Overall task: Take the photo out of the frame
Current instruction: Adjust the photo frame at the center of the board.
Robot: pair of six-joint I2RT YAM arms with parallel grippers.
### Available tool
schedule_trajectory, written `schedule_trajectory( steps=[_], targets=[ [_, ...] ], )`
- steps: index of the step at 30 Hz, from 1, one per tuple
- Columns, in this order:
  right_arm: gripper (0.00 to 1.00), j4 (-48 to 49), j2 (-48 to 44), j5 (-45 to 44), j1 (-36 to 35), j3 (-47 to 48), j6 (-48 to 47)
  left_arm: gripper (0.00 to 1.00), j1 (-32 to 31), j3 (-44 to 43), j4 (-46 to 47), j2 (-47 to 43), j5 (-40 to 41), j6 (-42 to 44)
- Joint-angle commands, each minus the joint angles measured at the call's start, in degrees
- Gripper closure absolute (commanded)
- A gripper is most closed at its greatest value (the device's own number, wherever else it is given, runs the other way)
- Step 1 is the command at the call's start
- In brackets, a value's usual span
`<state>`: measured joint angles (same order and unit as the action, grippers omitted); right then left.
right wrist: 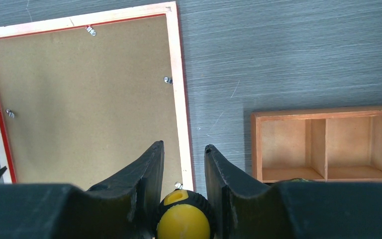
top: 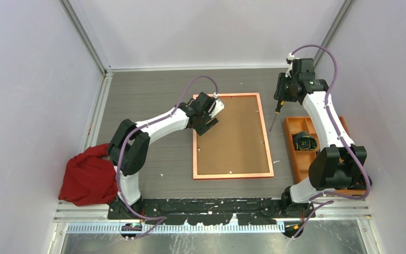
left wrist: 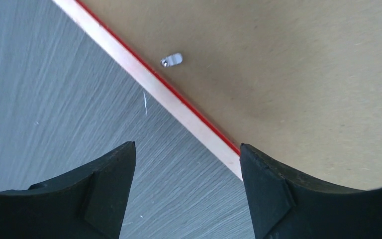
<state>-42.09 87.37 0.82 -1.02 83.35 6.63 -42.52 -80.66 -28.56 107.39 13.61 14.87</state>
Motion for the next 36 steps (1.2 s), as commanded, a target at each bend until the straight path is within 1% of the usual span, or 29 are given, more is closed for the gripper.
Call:
schedule_trajectory(
  steps=[1,7,14,24,27,28,31,34,36],
  targets=[
    [0.99,3.03,-1.50,1.59,0.03,0.07,1.00,0.23,2.47,1.91,1.00,-1.07,-0.05,-3.25],
    [0.99,3.06,-1.44,2.19,0.03,-0.03,1.17,0.23,5.51,2.04,-1.04,0.27,-5.36,-5.84],
    [0.99,3.24,-1.77,2.14,0.02,-0.25,1.11,0.24,8.11,-0.35,-3.08,2.42,-11.81,-9.90],
    [0.99,3.33,-1.11,2.95,-0.02,-0.38,1.26,0.26,9.12,-1.08,-3.91,5.96,-11.85,-11.72],
    [0.99,3.22,-0.90,3.22,-0.13,-0.38,1.41,0.31,10.62,-1.41,-4.88,6.43,-13.17,-12.64],
    [0.99,3.31,-0.77,3.29,-0.25,-0.36,1.51,0.34,11.53,-1.32,-5.28,6.48,-13.32,-12.95],
    [0.99,3.36,-0.11,2.77,-0.75,-0.33,2.12,0.43,13.53,-0.36,-5.68,5.93,-17.07,-13.04],
    [0.99,3.49,1.01,2.77,-1.71,-0.37,2.79,0.52,14.99,2.00,-5.30,4.50,-19.65,-12.82],
    [0.99,3.63,1.83,2.80,-2.58,-0.34,3.01,0.54,15.47,3.26,-4.97,3.60,-20.25,-12.78]
  ],
)
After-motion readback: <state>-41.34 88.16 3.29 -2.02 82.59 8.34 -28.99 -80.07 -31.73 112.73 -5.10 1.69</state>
